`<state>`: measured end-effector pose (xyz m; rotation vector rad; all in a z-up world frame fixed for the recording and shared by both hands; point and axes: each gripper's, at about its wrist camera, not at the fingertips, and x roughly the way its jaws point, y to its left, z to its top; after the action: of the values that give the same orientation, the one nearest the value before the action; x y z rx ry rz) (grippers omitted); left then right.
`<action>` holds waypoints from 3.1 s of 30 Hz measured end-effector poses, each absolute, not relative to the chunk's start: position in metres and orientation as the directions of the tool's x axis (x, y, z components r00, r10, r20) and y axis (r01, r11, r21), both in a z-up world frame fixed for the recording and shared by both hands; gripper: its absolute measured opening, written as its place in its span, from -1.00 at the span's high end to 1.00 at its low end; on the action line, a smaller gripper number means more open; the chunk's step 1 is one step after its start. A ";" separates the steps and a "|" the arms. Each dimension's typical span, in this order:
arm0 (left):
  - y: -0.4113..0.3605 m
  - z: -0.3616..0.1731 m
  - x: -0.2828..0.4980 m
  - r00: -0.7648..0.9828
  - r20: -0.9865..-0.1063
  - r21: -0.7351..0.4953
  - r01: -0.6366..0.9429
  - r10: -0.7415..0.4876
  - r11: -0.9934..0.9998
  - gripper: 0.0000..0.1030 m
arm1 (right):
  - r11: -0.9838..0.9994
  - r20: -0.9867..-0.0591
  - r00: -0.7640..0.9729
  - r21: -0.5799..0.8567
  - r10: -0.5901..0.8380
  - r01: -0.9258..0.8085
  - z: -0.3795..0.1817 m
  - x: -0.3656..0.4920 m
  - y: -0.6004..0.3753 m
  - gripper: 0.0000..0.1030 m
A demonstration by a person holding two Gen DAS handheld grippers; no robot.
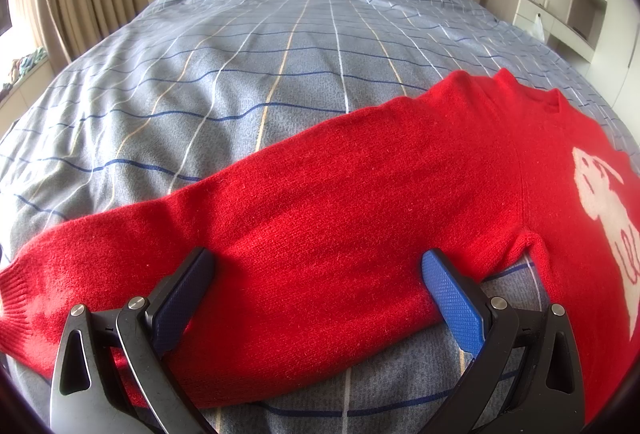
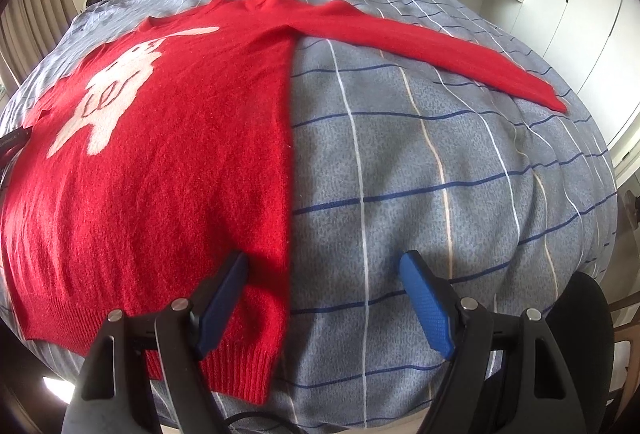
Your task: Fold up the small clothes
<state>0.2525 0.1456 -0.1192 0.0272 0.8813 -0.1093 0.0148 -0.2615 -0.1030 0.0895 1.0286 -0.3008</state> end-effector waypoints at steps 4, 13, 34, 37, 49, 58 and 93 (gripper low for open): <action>0.146 -0.119 0.252 0.631 -0.771 -0.021 0.107 -0.084 0.994 -0.99 | 0.959 -0.851 0.481 -0.085 -0.211 0.270 -0.098 0.017 -0.258 -0.51; 0.146 -0.119 0.253 0.631 -0.771 -0.022 0.107 -0.084 0.994 -0.99 | 0.957 -0.851 0.479 -0.089 -0.216 0.275 -0.097 0.015 -0.257 -0.51; 0.146 -0.119 0.253 0.631 -0.771 -0.022 0.107 -0.084 0.994 -0.99 | 0.959 -0.849 0.485 -0.079 -0.209 0.274 -0.101 0.016 -0.258 -0.51; 0.146 -0.119 0.253 0.631 -0.771 -0.021 0.107 -0.084 0.994 -0.99 | 0.959 -0.850 0.483 -0.080 -0.209 0.273 -0.102 0.014 -0.258 -0.51; 0.146 -0.119 0.252 0.631 -0.771 -0.022 0.107 -0.084 0.994 -0.99 | 0.960 -0.844 0.493 -0.083 -0.210 0.267 -0.100 0.014 -0.256 -0.51; 0.146 -0.119 0.252 0.631 -0.771 -0.022 0.107 -0.084 0.994 -0.99 | 0.961 -0.842 0.496 -0.086 -0.212 0.264 -0.099 0.015 -0.255 -0.51; 0.146 -0.119 0.253 0.631 -0.771 -0.022 0.107 -0.085 0.994 -0.99 | 0.909 -0.757 0.584 -0.030 -0.292 0.417 -0.093 0.208 -0.494 -1.00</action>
<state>0.2529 0.1460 -0.1192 0.0271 0.8808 -0.1096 0.2079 -0.4936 -0.0935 0.1576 0.8526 -0.4155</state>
